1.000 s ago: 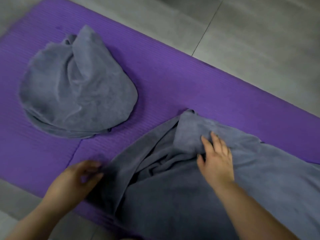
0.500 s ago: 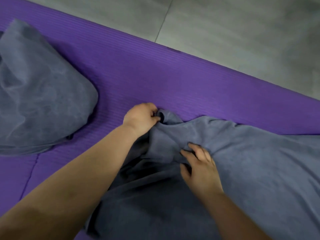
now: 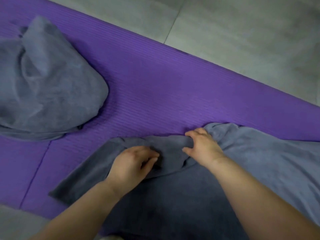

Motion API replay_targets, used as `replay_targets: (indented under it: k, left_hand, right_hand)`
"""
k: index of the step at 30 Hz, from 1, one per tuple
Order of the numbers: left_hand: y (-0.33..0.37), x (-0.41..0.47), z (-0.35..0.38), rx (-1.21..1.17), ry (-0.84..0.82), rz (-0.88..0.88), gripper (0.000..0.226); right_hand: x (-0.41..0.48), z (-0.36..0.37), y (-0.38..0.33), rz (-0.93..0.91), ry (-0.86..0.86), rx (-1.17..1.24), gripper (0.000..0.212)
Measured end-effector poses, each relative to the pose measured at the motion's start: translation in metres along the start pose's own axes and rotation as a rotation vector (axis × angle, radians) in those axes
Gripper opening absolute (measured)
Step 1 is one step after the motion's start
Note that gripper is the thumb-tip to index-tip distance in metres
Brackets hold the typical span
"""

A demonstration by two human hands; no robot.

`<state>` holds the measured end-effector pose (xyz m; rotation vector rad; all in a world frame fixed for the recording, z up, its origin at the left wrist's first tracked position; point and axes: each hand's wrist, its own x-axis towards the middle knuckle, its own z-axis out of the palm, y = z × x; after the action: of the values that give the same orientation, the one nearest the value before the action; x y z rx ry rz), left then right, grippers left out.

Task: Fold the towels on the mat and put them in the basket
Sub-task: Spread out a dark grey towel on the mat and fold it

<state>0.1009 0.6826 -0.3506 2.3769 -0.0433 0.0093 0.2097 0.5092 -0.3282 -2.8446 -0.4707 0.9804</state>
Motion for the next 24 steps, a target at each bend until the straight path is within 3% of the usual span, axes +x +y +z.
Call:
replay_targets:
  k: [3, 6, 9, 12, 18, 20, 22, 24]
  left_hand:
    - [-0.013, 0.007, -0.021, 0.139, 0.080, -0.139, 0.036]
    - [-0.029, 0.000, -0.034, 0.260, -0.045, -0.318, 0.051]
    - [-0.038, -0.009, -0.044, 0.290, -0.120, -0.471, 0.047]
    - [-0.055, -0.020, -0.050, 0.293, -0.093, -0.563, 0.035]
    - [-0.065, -0.018, -0.077, 0.001, 0.240, -0.716, 0.023]
    - [-0.073, -0.018, -0.084, -0.028, 0.324, -0.687, 0.027]
    - [-0.080, -0.019, -0.091, -0.012, 0.441, -0.625, 0.037]
    - [-0.090, -0.023, -0.098, 0.156, 0.531, -0.511, 0.050]
  right_hand:
    - [0.003, -0.019, -0.005, -0.039, 0.033, -0.068, 0.033]
    - [0.004, -0.045, -0.012, -0.080, 0.103, -0.169, 0.033]
    - [0.017, -0.074, -0.025, -0.109, 0.194, -0.179, 0.035]
    - [0.041, -0.100, -0.045, -0.125, 0.281, -0.097, 0.033]
    - [0.094, -0.135, -0.105, -0.124, 0.385, 0.078, 0.039]
    - [0.105, -0.135, -0.130, -0.223, 0.411, 0.075, 0.045]
    - [0.105, -0.123, -0.146, -0.287, 0.332, 0.097, 0.060]
    - [0.102, -0.097, -0.150, -0.253, 0.260, 0.158, 0.071]
